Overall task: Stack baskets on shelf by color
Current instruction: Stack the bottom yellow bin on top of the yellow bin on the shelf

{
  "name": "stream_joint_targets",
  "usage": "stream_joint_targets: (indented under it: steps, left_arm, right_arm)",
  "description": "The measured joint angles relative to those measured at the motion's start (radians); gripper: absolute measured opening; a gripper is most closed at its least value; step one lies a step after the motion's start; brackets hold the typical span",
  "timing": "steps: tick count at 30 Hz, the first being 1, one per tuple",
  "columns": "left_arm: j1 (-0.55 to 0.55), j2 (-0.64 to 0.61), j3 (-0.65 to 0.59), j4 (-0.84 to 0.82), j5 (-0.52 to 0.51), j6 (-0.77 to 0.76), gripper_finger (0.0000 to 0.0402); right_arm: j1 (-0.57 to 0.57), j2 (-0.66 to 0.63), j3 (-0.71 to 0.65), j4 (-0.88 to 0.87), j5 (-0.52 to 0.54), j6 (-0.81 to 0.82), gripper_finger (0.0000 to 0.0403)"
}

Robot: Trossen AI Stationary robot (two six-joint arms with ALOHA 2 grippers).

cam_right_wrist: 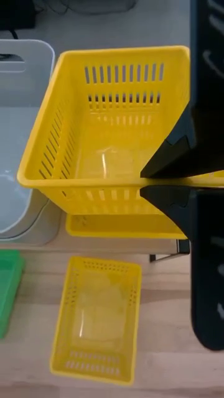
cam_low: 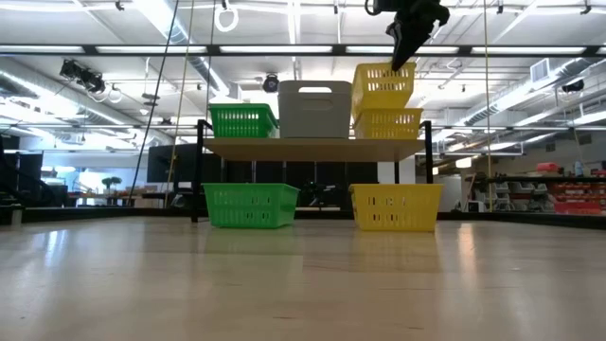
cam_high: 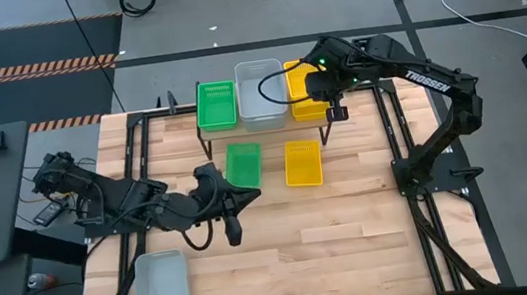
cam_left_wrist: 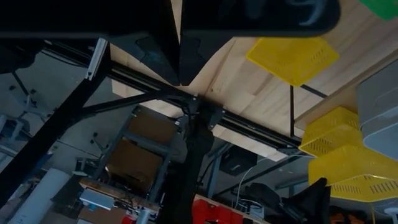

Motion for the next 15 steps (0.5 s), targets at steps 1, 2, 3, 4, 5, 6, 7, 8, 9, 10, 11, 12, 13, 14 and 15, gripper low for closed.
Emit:
stream_joint_targets:
  steps: [1, 2, 3, 4, 5, 6, 7, 8, 9, 10, 11, 12, 13, 14, 15]
  left_arm:
    - [0.000, 0.000, 0.000, 0.000, 0.000, -0.001, 0.0008]
    - [0.000, 0.000, 0.000, 0.000, 0.000, -0.006, 0.0009]
    - [0.000, 0.000, 0.000, 0.000, 0.000, -0.008, 0.0011]
    - [0.000, 0.000, 0.000, 0.000, 0.000, -0.007, 0.0013]
    - [0.000, 0.000, 0.000, 0.000, 0.000, -0.008, 0.0015]
    - [0.000, 0.000, 0.000, 0.000, 0.000, -0.008, 0.0017]
    - [0.000, 0.000, 0.000, 0.000, 0.000, -0.008, 0.0018]
    - [0.000, 0.000, 0.000, 0.000, 0.000, -0.008, 0.0019]
    - [0.000, 0.000, 0.000, 0.000, 0.000, -0.008, 0.0019]
    - [0.000, 0.000, 0.000, 0.000, 0.000, -0.008, 0.0019]
    - [0.000, 0.000, 0.000, 0.000, 0.000, -0.008, 0.0018]
    - [0.000, 0.000, 0.000, 0.000, 0.000, -0.008, 0.0016]
    - [0.000, 0.000, 0.000, 0.001, 0.000, -0.008, 0.0014]
    - [0.000, 0.000, 0.000, 0.001, 0.000, -0.008, 0.0012]
    - [0.000, 0.000, 0.000, 0.001, 0.000, -0.009, 0.0010]
  right_arm:
    - [-0.003, 0.000, 0.000, 0.000, -0.009, 0.004, 0.0024]
    - [-0.005, 0.000, 0.000, 0.001, -0.014, 0.007, 0.0027]
    - [-0.005, 0.000, 0.000, 0.002, -0.015, 0.010, 0.0031]
    - [-0.005, 0.000, 0.000, 0.002, -0.014, 0.010, 0.0035]
    - [-0.005, 0.000, 0.000, 0.002, -0.014, 0.010, 0.0038]
    - [-0.005, 0.000, 0.000, 0.002, -0.014, 0.010, 0.0042]
    - [-0.006, 0.000, 0.000, 0.002, -0.014, 0.010, 0.0044]
    - [-0.006, 0.000, 0.000, 0.002, -0.014, 0.010, 0.0045]
    - [-0.007, 0.000, 0.000, 0.002, -0.014, 0.010, 0.0045]
    - [-0.011, 0.000, 0.000, 0.002, -0.014, 0.010, 0.0046]
    - [-0.014, 0.000, 0.000, 0.002, -0.015, 0.011, 0.0046]
    - [-0.018, 0.000, 0.000, 0.002, -0.015, 0.018, 0.0046]
    - [-0.023, 0.000, 0.000, 0.002, -0.015, 0.027, 0.0048]
    - [-0.028, 0.000, 0.000, 0.002, -0.015, 0.040, 0.0049]
    - [-0.033, 0.000, 0.000, 0.002, -0.017, 0.055, 0.0051]
